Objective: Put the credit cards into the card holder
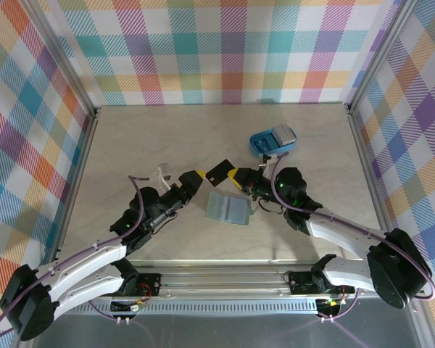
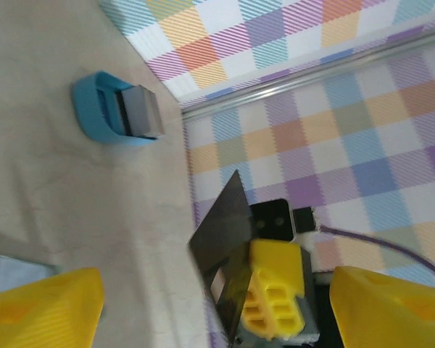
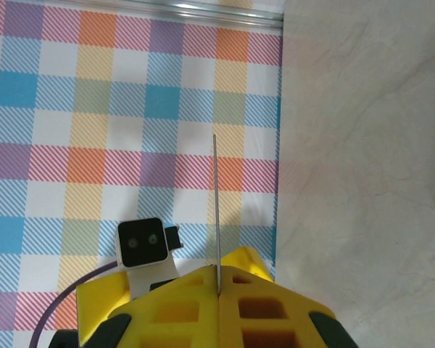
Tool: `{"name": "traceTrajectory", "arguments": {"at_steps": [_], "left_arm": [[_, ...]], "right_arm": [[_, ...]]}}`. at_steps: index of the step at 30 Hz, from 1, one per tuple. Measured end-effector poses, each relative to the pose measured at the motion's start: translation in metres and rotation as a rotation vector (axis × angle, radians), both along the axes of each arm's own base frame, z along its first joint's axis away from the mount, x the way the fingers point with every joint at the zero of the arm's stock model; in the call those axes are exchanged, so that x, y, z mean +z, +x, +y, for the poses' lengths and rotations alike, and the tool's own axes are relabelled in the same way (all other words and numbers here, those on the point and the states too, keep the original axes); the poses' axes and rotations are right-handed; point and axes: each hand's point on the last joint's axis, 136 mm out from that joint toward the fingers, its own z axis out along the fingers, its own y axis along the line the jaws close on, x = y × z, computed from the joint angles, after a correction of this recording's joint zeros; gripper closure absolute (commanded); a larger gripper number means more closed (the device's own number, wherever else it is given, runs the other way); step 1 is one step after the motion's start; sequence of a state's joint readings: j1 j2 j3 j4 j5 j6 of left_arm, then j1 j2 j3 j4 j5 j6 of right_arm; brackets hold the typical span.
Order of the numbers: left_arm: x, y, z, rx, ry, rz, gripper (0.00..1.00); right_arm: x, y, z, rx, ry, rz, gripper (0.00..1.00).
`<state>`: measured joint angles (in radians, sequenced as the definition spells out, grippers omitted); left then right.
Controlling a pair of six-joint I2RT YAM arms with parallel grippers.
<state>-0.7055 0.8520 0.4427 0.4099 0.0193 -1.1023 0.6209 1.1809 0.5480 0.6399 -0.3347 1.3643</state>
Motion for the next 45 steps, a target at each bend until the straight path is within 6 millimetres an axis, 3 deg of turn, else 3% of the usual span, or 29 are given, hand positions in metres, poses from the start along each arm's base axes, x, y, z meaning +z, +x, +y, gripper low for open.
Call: {"name": "traceTrajectory", "arguments": {"at_steps": [5, 11, 19, 27, 38, 45], "left_arm": [[0.011, 0.007, 0.022, 0.019, 0.084, -0.004, 0.16], [0.038, 0.003, 0.014, -0.125, 0.153, -0.04, 0.19], [0.006, 0.001, -0.007, -0.305, 0.167, 0.05, 0.21], [0.01, 0.001, -0.031, -0.438, 0.058, 0.043, 0.26], [0.029, -0.003, -0.037, -0.486, -0.017, -0.017, 0.38], [0.017, -0.009, -0.044, -0.527, 0.002, 0.023, 0.43]], "right_arm": [[0.004, 0.01, -0.018, 0.084, -0.076, -0.004, 1.0], [0.013, -0.007, -0.019, 0.261, -0.12, -0.042, 1.0], [0.003, -0.015, -0.016, 0.383, -0.122, 0.001, 1.0], [0.006, -0.017, -0.013, 0.425, -0.113, -0.001, 1.0], [0.009, -0.02, -0.012, 0.444, -0.097, 0.005, 1.0], [0.017, -0.023, -0.01, 0.462, -0.077, -0.016, 1.0]]}}
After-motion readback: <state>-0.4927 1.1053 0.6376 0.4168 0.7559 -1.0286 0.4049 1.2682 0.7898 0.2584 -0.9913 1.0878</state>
